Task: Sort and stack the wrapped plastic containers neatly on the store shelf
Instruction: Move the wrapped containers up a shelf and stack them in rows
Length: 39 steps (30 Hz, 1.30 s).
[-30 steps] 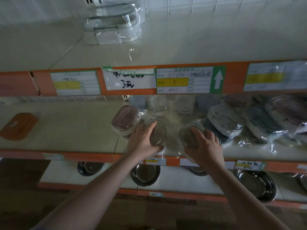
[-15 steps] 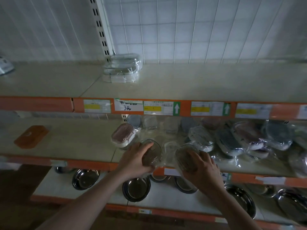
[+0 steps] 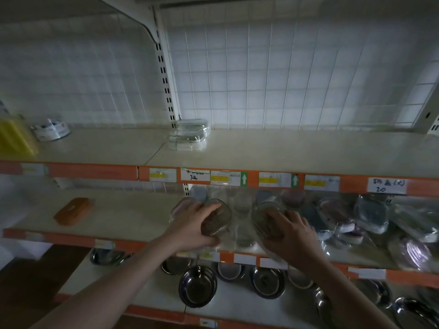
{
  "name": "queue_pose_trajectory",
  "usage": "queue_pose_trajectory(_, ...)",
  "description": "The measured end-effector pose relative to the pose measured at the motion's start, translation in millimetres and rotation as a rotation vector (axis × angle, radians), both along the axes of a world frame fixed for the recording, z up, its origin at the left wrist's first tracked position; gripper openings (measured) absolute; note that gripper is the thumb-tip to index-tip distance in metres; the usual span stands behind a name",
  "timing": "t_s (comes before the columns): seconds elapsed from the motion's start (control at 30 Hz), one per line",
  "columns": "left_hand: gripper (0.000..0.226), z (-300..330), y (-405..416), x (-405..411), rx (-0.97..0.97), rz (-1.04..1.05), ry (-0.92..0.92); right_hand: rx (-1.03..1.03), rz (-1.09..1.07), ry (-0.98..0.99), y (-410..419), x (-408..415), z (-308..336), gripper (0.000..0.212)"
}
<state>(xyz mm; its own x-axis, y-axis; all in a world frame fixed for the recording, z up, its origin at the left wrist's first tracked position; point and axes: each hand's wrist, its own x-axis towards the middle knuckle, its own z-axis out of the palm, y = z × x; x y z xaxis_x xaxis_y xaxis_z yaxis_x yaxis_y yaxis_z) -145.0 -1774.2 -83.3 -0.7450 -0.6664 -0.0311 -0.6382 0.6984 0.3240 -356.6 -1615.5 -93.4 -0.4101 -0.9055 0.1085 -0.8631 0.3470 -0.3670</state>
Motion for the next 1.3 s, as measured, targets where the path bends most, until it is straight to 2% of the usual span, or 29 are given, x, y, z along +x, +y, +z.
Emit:
queue_pose_trajectory(0.07, 0.104, 15, 5, 2, -0.009, 0.013, 0.005, -0.033, 0.012, 0.013, 1, 1, 16, 0.069)
queue_pose_trajectory(0.27, 0.091, 50, 17, 11, -0.056, -0.056, 0.067, -0.074, 0.051, 0.005, 10, 4, 63, 0.064)
queue_pose_trajectory(0.33, 0.096, 57, 17, 15, -0.044, -0.061, 0.094, -0.074, 0.056, 0.024, 14, 4, 76, 0.062)
queue_pose_trajectory(0.47, 0.104, 69, 13, 19, -0.021, -0.043, 0.185, -0.127, 0.06, -0.01, 18, 4, 99, 0.071)
queue_pose_trajectory(0.7, 0.1, 110, -8, 16, -0.07, -0.099, 0.273, -0.216, 0.063, 0.031, -4, -5, 128, 0.055)
queue_pose_trajectory(0.9, 0.099, 129, -60, 4, -0.145, -0.136, 0.288, -0.19, 0.027, 0.054, -49, -19, 136, 0.053)
queue_pose_trajectory(1.17, 0.095, 137, -151, -22, -0.104, -0.214, 0.258, -0.198, -0.036, 0.046, -126, -44, 132, 0.053)
queue_pose_trajectory(1.3, 0.1, 144, -196, -45, -0.087, -0.276, 0.209, -0.195, -0.081, 0.042, -154, -53, 130, 0.054)
